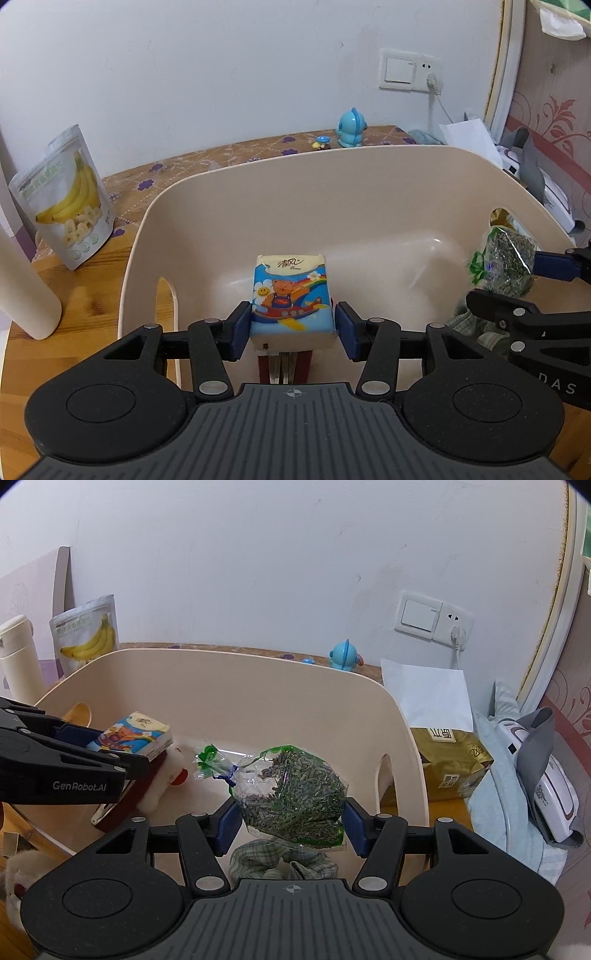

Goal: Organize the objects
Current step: 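Open the left tool over the bin while the right tool releases the herb bag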

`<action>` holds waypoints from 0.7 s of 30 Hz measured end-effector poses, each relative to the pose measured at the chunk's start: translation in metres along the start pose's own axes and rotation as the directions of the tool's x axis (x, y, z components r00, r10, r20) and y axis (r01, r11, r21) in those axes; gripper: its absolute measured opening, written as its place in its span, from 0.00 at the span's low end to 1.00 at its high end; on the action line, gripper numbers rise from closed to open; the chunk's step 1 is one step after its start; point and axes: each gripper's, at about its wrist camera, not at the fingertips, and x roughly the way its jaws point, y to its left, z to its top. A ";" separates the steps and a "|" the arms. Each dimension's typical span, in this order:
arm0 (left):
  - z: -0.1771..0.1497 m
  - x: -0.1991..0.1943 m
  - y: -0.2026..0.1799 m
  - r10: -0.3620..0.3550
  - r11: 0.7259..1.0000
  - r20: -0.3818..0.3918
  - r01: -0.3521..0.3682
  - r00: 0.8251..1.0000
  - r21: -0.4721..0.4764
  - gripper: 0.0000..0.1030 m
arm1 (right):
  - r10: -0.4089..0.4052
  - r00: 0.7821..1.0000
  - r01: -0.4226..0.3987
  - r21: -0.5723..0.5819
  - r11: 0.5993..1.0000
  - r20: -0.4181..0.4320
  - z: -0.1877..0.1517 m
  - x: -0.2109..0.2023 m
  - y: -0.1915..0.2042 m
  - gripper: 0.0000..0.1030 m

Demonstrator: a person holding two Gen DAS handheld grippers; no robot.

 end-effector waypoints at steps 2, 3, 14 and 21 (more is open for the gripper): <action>0.000 0.000 0.000 -0.002 1.000 0.000 0.002 1.000 0.004 0.53 | 0.002 1.000 -0.002 0.000 1.000 0.003 0.000 0.000 -0.001 0.61; 0.000 -0.001 -0.001 0.000 1.000 0.003 0.000 1.000 0.007 0.56 | 0.001 1.000 -0.001 -0.001 1.000 0.005 0.000 0.000 -0.001 0.62; 0.000 -0.019 -0.005 0.029 0.999 0.075 -0.030 0.997 0.014 0.77 | 0.021 0.999 -0.022 0.027 0.999 0.034 -0.003 -0.012 -0.007 0.84; 0.002 -0.039 -0.002 0.035 0.999 0.115 -0.036 0.993 0.003 0.80 | 0.005 0.997 -0.008 0.039 0.999 0.080 -0.001 -0.032 -0.011 0.92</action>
